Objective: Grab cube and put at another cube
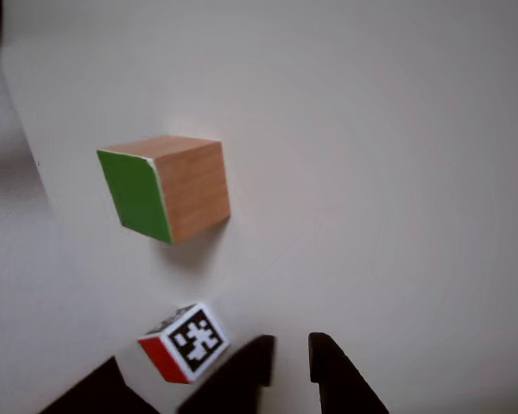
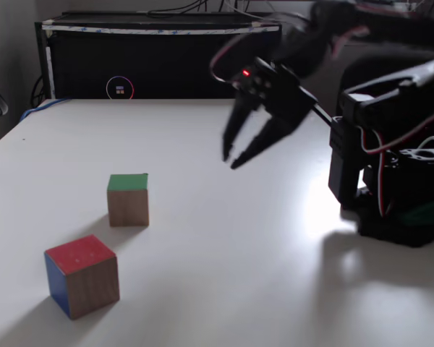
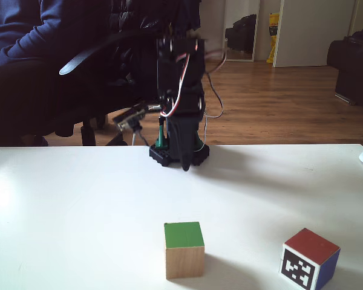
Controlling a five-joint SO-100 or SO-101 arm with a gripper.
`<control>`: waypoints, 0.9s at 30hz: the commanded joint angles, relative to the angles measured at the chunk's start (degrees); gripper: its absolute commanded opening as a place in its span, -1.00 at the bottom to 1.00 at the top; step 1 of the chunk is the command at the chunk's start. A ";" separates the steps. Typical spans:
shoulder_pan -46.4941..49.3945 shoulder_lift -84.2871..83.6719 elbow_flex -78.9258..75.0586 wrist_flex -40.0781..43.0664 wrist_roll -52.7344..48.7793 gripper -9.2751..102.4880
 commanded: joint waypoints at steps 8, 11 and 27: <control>-1.58 -17.31 -14.41 -0.88 -2.81 -0.39; -2.11 -20.13 -17.23 0.00 -2.99 -0.34; 0.62 -40.87 -33.40 1.14 -5.62 -0.19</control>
